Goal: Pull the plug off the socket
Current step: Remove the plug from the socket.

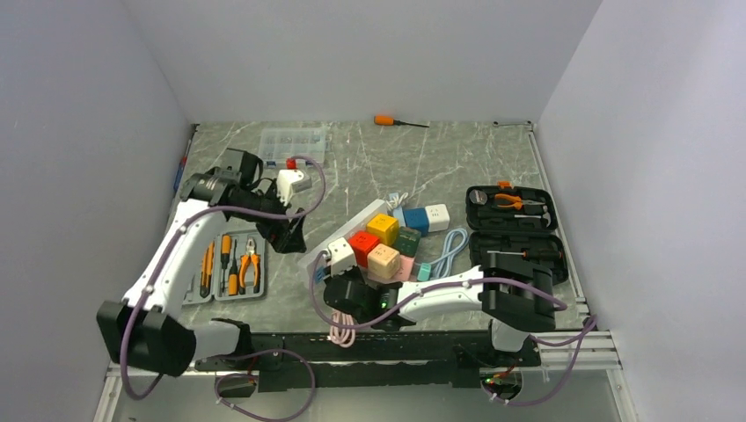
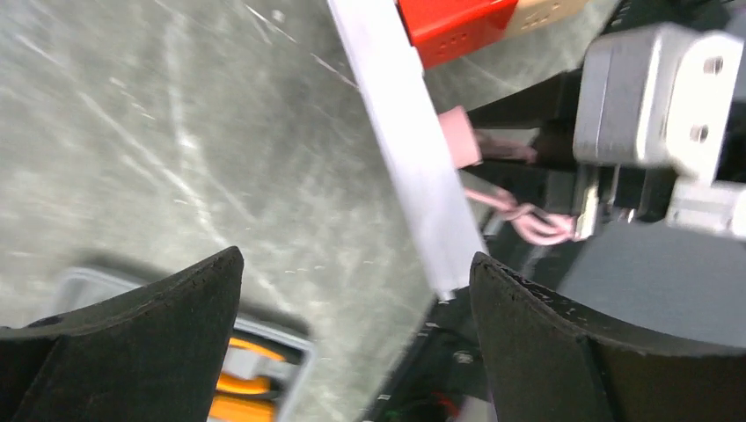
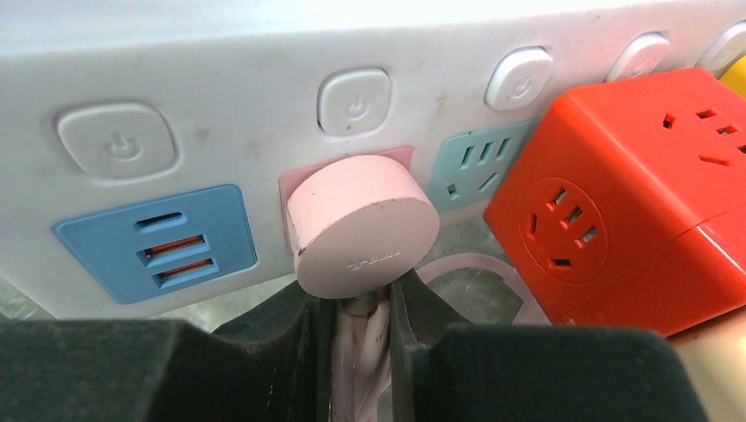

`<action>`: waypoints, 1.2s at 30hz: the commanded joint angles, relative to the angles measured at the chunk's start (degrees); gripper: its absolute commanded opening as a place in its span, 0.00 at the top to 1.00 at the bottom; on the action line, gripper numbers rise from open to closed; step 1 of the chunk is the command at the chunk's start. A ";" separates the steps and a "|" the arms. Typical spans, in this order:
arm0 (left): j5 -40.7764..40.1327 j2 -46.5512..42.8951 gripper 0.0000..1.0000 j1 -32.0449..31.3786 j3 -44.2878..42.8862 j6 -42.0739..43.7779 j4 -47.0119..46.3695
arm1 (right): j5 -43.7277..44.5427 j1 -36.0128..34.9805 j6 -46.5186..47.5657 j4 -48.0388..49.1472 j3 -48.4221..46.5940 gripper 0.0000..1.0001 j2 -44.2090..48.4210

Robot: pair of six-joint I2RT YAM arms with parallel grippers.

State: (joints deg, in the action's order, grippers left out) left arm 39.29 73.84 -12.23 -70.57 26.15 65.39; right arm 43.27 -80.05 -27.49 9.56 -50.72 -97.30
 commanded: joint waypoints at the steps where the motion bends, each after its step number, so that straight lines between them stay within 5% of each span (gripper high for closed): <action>1: -5.79 -10.85 0.01 0.08 1.45 14.20 -6.41 | 0.32 1.62 0.10 3.02 0.55 1.00 6.65; 5: -6.44 -30.34 0.01 0.01 17.98 29.99 -23.79 | -5.83 4.10 0.99 2.34 1.38 1.00 10.80; 11: -4.00 -44.56 0.01 0.01 27.63 59.13 -25.10 | -20.06 9.71 4.37 -0.48 0.97 1.00 15.98; 17: 4.83 -57.94 0.01 0.01 44.62 85.18 -39.97 | -29.91 11.26 9.05 -6.62 -3.02 1.00 16.16; 20: 10.27 -57.90 0.01 0.01 48.80 93.63 -45.99 | -32.02 11.15 9.90 -9.03 -4.47 1.00 15.65; 29: 21.50 -55.82 0.01 0.01 50.93 113.77 -43.30 | -34.48 11.27 12.26 -15.04 -8.29 1.00 14.74; 36: 21.30 -53.41 0.01 0.01 48.60 126.53 -30.75 | -38.37 12.88 14.59 -19.12 -14.04 1.00 12.62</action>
State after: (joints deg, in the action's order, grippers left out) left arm 56.75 19.00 -12.25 -20.27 117.99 27.97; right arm 8.43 -68.27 -15.66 -14.15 -57.28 -85.80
